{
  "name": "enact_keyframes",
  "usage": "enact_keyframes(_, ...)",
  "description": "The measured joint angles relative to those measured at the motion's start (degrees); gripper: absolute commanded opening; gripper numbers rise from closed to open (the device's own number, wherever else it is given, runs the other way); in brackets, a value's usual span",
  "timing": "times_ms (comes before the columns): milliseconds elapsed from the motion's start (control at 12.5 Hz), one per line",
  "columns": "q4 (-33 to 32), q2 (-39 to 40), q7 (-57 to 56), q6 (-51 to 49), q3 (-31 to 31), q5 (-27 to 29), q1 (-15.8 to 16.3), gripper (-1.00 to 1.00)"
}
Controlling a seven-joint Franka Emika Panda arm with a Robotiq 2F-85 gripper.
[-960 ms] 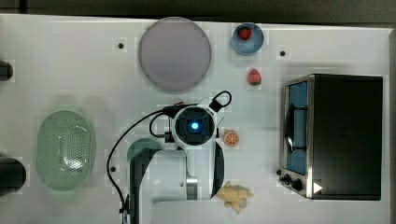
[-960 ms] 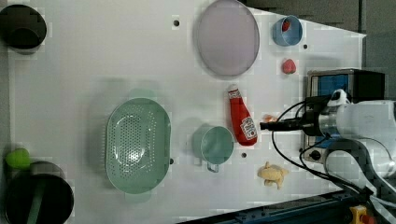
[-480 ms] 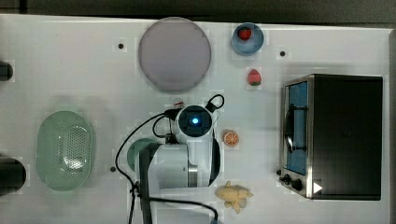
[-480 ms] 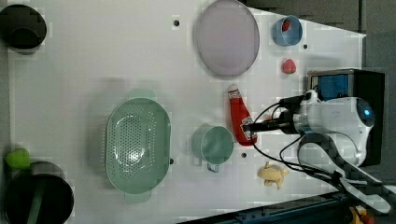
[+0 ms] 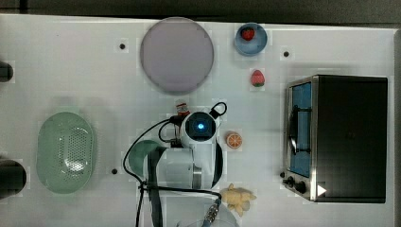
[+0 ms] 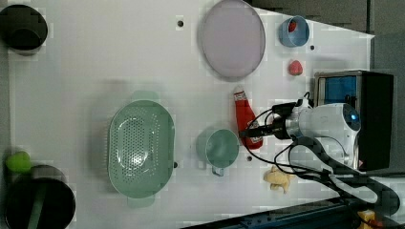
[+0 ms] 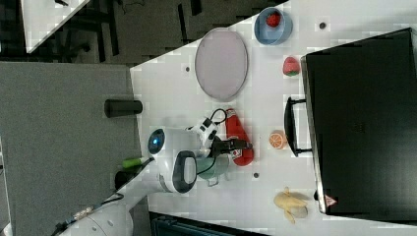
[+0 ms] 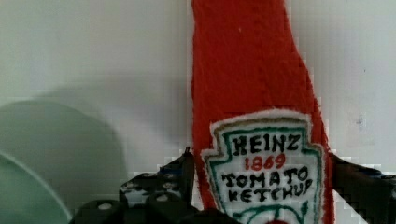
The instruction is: Pick Ketchup from the table and place it in strainer.
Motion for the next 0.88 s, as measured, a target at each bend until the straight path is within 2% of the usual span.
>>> enact_keyframes(160, 0.1, 0.9, -0.1, 1.6, 0.1, -0.1, -0.2, 0.24)
enact_keyframes(560, 0.4, -2.8, -0.2, 0.1, 0.5, 0.1, -0.2, 0.24)
enact_keyframes(880, 0.1, -16.2, -0.3, -13.8, 0.0, -0.1, -0.5, 0.24)
